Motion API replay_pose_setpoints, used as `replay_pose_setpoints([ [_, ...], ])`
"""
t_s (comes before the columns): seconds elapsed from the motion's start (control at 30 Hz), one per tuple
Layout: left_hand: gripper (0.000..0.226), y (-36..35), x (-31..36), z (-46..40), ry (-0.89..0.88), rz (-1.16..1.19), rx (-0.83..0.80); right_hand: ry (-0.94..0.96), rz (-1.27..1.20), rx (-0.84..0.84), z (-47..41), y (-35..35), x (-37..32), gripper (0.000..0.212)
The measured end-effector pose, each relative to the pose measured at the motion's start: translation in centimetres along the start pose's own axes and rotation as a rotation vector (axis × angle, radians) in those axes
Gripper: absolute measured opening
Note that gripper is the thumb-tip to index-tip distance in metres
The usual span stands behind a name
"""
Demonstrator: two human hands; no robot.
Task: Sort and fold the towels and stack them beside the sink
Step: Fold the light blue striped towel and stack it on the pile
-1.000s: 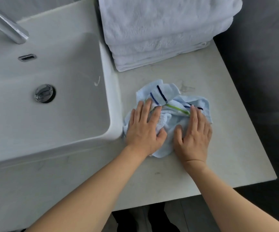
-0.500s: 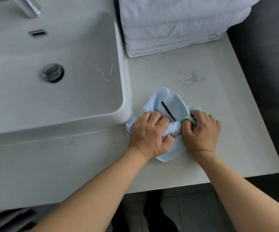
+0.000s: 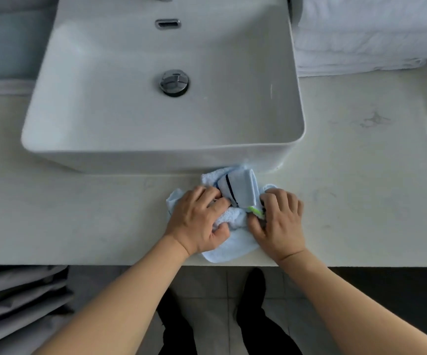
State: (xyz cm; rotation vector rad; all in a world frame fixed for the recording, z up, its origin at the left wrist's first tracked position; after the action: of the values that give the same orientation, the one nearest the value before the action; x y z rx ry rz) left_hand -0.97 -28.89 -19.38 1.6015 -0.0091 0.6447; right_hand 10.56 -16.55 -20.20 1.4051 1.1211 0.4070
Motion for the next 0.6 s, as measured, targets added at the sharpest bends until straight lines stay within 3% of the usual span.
replay_pose_setpoints([
  [0.33, 0.038, 8.0, -18.9, 10.8, 0.168, -0.009, 0.045, 0.150, -0.020, -0.024, -1.9, -9.3, -21.8, 0.030],
  [0.43, 0.037, 11.0, -26.3, 14.7, 0.237, -0.024, 0.077, 0.255, -0.014, -0.112, -2.8, -12.7, -29.1, 0.041],
  [0.6, 0.038, 15.7, -36.7, 19.5, 0.361, -0.053, 0.218, 0.187, -0.025, -0.226, -5.9, -18.5, -40.2, 0.051],
])
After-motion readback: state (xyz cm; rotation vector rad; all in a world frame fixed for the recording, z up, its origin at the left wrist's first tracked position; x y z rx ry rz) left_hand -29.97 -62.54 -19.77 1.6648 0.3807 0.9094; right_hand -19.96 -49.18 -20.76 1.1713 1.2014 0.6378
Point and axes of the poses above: each hand's wrist, its own z-axis away from the middle knuckle, its own y-axis out of the back of the hand, x = y × z, the point moved 6 cm from there along -z, towards the middle knuckle, and after that the axes turned 5 degrees about z, right-handed, at the moved point
